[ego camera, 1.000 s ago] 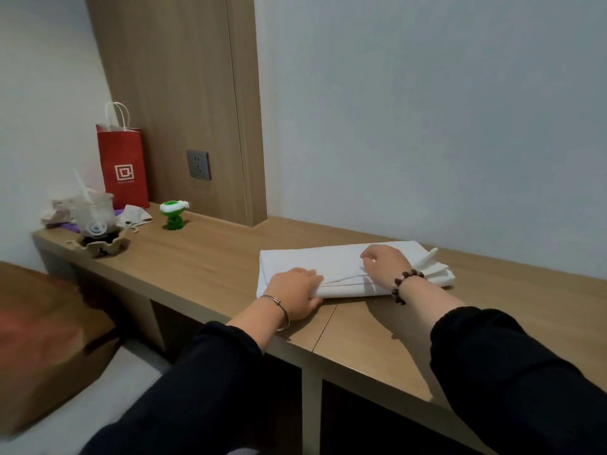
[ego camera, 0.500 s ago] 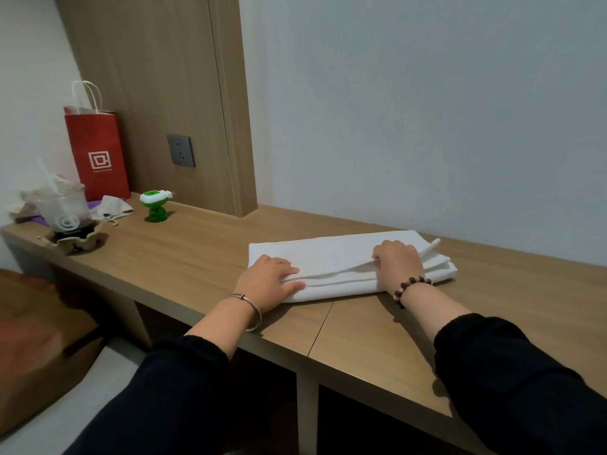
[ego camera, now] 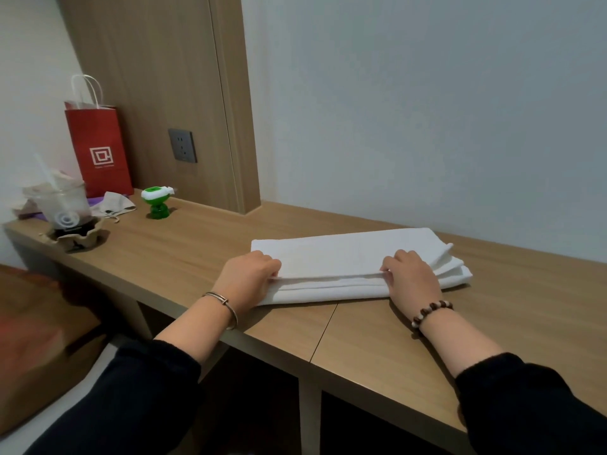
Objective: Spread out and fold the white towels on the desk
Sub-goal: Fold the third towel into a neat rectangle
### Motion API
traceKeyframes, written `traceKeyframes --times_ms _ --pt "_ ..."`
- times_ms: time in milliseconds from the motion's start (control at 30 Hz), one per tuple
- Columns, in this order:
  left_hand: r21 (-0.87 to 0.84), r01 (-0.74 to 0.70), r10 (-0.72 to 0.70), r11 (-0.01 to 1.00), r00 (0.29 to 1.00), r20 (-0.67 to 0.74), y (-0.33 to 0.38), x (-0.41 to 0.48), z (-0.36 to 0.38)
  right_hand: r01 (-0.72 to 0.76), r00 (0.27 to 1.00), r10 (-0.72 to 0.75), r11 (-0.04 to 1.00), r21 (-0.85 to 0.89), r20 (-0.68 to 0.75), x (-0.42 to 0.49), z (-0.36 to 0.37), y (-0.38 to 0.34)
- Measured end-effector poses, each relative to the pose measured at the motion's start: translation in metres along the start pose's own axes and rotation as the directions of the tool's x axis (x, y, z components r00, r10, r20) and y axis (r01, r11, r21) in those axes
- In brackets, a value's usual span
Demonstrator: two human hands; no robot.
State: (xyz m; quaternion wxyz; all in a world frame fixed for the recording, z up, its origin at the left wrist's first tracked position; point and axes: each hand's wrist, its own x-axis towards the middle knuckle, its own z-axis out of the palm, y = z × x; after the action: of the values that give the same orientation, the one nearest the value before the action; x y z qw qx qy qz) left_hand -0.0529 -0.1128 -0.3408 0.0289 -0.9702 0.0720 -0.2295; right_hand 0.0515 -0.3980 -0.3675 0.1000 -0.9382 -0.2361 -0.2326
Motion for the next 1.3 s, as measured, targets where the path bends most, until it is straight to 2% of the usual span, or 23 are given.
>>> traceKeyframes --times_ms 100,167,333,500,633,667,800,867,933,1100,1167,1300 --pt "0.188 -0.045 0.016 0.981 0.988 0.156 0.005 0.012 -0.003 -0.035 0.999 0.036 0.998 0.047 -0.011 0.000 -0.001 -0.001" --pt "0.215 -0.088 0.054 0.973 0.986 0.158 0.017 0.025 -0.003 -0.019 1.000 0.019 0.997 0.072 0.007 0.001 -0.001 -0.004" --pt "-0.116 -0.080 0.088 0.990 0.994 0.065 0.065 0.040 0.017 0.038 0.999 -0.039 0.991 0.126 0.000 0.001 -0.002 -0.002" --pt "-0.314 0.029 -0.048 0.949 0.997 -0.054 0.070 0.032 0.033 -0.213 0.977 0.212 0.968 0.131 0.024 0.007 -0.011 0.017" --pt "-0.341 0.057 -0.076 0.938 0.996 -0.041 0.072 0.031 0.034 -0.139 0.965 0.193 0.951 0.276 -0.178 0.002 -0.019 0.023" --pt "-0.341 0.065 -0.084 0.938 0.996 -0.039 0.072 0.031 0.035 -0.121 0.971 0.169 0.957 0.264 -0.167 -0.001 -0.020 0.025" --pt "-0.329 0.074 -0.092 0.942 0.995 -0.040 0.074 0.030 0.034 -0.171 0.983 0.152 0.961 0.218 0.101 -0.007 -0.016 0.034" --pt "-0.294 0.071 -0.076 0.953 0.997 -0.006 0.074 0.033 0.030 -0.195 0.978 0.174 0.959 0.206 0.113 -0.009 -0.016 0.033" --pt "-0.237 0.048 -0.043 0.970 0.999 0.025 0.072 0.037 0.023 -0.189 0.980 0.175 0.966 0.174 0.091 -0.011 -0.015 0.028" --pt "-0.173 -0.053 0.047 0.984 0.998 -0.039 0.071 0.026 0.022 -0.116 0.993 0.114 0.991 0.072 0.025 -0.014 -0.017 0.021" --pt "-0.232 -0.002 -0.004 0.973 1.000 -0.025 0.072 0.020 0.028 -0.086 0.996 0.086 0.995 0.046 0.004 -0.015 -0.018 0.020" --pt "-0.347 0.098 -0.104 0.933 0.995 0.002 0.074 0.023 0.029 -0.030 0.981 0.064 0.982 0.186 -0.182 -0.020 -0.029 0.015"
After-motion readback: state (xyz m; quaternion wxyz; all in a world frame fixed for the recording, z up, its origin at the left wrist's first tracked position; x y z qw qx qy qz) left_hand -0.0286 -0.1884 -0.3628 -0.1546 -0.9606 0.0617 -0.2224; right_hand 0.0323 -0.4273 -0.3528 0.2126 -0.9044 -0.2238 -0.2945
